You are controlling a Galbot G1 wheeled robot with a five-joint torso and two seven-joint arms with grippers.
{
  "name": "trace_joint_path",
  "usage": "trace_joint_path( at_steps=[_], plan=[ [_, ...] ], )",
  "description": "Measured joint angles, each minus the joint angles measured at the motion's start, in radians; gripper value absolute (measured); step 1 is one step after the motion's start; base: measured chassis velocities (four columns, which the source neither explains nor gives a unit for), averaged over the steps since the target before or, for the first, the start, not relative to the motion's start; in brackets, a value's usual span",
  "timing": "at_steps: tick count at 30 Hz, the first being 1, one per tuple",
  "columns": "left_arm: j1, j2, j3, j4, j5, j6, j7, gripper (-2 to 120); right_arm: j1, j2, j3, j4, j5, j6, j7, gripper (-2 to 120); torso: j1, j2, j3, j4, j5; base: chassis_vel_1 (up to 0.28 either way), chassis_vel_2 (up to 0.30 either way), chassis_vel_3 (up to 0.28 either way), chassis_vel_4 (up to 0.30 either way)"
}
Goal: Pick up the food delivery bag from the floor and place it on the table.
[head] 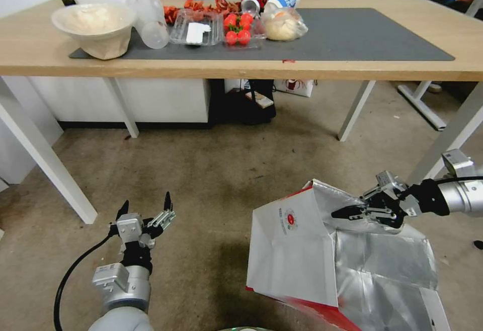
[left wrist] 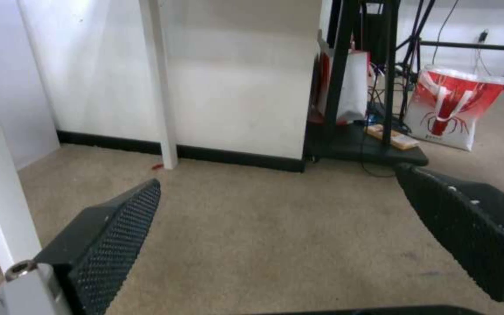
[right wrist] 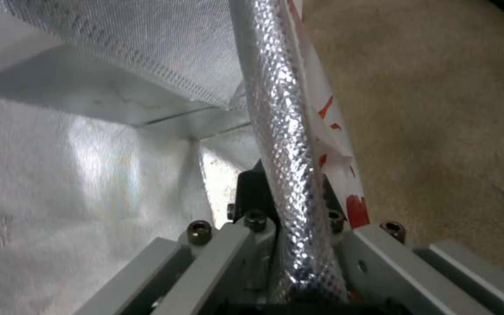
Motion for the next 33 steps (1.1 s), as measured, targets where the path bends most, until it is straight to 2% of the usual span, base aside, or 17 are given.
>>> trace_joint_path(
  at_steps=[15, 33],
  plan=[
    [-0.003, 0.01, 0.0, -0.017, -0.05, 0.002, -0.006, 100, -0.024, 0.019, 0.008, 0.036, -0.006, 0.002, 0.008, 0, 0.003, 0.015, 0.01, -0.0001, 0.0, 0.0, 0.0, 0.0, 0.0],
    [0.006, 0.008, -0.006, -0.029, -0.043, 0.002, 0.0, 100, -0.03, 0.027, 0.007, 0.048, -0.009, 0.003, 0.008, 0, 0.009, 0.091, 0.08, -0.0001, -0.0001, 0.0, 0.0, 0.0, 0.0]
  ],
)
